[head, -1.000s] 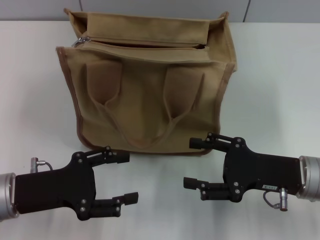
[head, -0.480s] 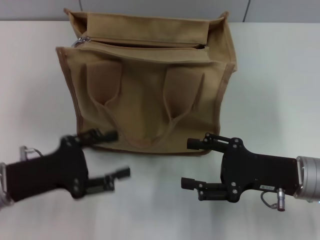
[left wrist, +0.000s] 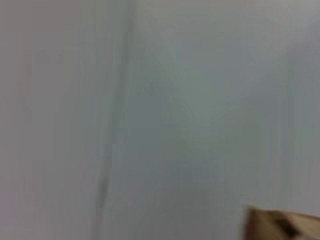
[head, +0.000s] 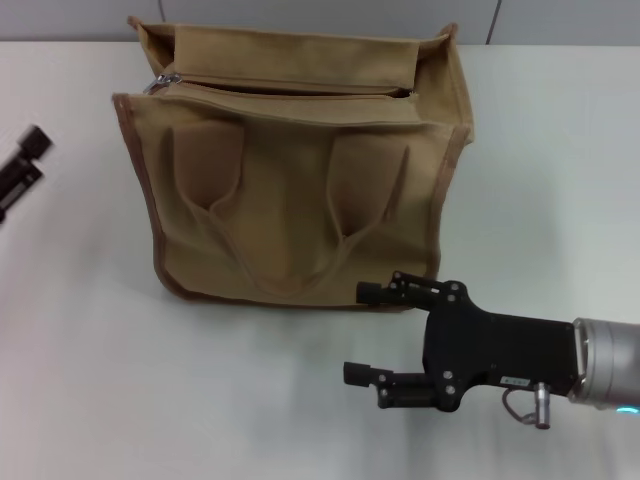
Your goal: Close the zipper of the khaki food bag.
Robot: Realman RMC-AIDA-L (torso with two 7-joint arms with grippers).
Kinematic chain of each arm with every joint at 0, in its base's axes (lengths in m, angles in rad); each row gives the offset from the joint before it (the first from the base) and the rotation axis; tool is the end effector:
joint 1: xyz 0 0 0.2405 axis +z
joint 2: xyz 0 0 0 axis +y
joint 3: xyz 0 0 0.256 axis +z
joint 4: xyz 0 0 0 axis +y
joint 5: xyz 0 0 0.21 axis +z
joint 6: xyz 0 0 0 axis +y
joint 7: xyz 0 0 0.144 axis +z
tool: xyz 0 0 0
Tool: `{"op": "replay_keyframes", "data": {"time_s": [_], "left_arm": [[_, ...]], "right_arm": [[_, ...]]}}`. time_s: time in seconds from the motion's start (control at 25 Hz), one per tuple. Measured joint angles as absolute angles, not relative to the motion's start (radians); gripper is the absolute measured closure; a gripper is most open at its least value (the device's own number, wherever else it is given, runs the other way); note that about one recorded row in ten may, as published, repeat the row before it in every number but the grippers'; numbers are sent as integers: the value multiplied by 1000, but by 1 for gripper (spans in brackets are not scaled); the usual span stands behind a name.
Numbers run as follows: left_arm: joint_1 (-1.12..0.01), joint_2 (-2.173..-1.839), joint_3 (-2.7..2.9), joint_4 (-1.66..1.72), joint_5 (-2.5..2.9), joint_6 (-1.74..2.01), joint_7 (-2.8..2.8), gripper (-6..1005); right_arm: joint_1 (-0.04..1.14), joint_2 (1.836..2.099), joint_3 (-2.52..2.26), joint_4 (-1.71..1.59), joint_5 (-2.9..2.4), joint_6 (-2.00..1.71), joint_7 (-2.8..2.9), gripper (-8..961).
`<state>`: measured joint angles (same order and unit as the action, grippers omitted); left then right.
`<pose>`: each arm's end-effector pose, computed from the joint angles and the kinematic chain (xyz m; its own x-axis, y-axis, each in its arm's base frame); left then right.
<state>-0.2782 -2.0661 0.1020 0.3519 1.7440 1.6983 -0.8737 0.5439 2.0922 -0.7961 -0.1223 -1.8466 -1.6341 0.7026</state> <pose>-0.3493 0.2499 0.0543 0.5321 -0.0452 0.8455 0.7168 -0.5075 -0.4782 0.2503 0.2524 -0.0831 0.7432 -0.1051 -0.6607 -0.1877 -0.9807 -0.0551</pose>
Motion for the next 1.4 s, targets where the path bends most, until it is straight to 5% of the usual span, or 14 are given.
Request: {"op": "replay_keyframes", "data": {"time_s": [0.76, 1.4], "left_arm": [[-436, -2074, 281, 291, 1692, 1424, -801, 184], [-407, -2068, 387, 385, 1661, 1510, -879, 185]], "right_arm": [[550, 2092, -796, -65, -1845, -1624, 642, 137], [553, 2092, -795, -52, -1845, -1597, 641, 137]]}}
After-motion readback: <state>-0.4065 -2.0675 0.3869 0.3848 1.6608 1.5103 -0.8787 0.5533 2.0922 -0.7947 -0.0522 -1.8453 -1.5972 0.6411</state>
